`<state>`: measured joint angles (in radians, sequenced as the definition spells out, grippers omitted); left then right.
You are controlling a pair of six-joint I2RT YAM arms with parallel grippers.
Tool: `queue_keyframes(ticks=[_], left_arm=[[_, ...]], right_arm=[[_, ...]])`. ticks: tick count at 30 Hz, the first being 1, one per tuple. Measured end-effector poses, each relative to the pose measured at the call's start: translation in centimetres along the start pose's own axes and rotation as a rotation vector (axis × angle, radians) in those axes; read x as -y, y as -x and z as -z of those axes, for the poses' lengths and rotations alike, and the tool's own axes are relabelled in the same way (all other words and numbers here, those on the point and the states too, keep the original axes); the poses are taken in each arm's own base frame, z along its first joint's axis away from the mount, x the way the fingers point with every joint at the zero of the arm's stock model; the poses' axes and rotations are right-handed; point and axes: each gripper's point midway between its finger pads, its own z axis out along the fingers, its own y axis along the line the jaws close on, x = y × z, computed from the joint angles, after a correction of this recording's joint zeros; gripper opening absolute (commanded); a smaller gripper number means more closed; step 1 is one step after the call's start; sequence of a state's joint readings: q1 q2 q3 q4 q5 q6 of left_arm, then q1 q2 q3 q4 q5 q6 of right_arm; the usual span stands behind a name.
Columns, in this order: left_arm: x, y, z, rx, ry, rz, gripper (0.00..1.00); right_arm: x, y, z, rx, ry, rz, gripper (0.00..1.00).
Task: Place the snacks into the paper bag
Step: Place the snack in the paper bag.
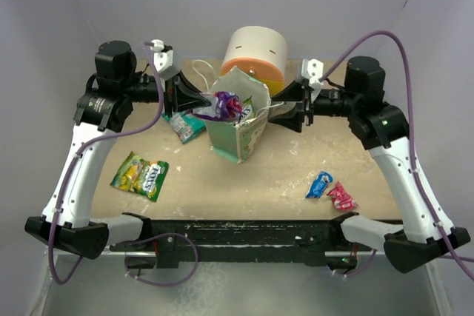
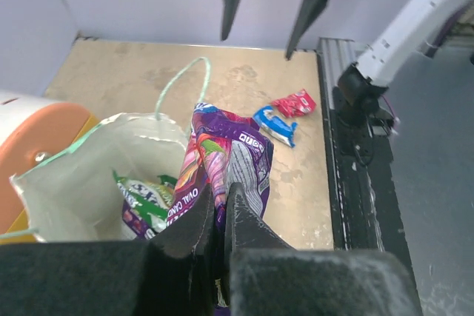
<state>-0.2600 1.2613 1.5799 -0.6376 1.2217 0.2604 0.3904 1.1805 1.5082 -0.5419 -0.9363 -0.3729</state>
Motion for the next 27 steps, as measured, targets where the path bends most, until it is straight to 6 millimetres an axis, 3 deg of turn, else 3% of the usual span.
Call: queue_keyframes(ticks=[6,15,23,27], left_arm=[[-2.4,1.0,0.6,0.002,0.154,0.053,0.00],[-7.5,1.7,-1.2,-0.022,0.362,0.135,0.00],[-10.8,-1.1,-5.1,-0.109,0.451,0.206,0.00],[-11.8,-3.3,-6.9,-0.176,0.479,0.227,0.00]], right_arm=[[1.0,0.5,3.6,0.028,-0.131,-0.001,0.73],[2.8,-2.2,8.2,-0.027,-0.412,-0.033,0.76],[4.0,-5.4,11.4,-0.087,-0.595,-0.081,0.78],[4.2,-5.8,12.7,-0.086,-0.649,-0.091,0.78]])
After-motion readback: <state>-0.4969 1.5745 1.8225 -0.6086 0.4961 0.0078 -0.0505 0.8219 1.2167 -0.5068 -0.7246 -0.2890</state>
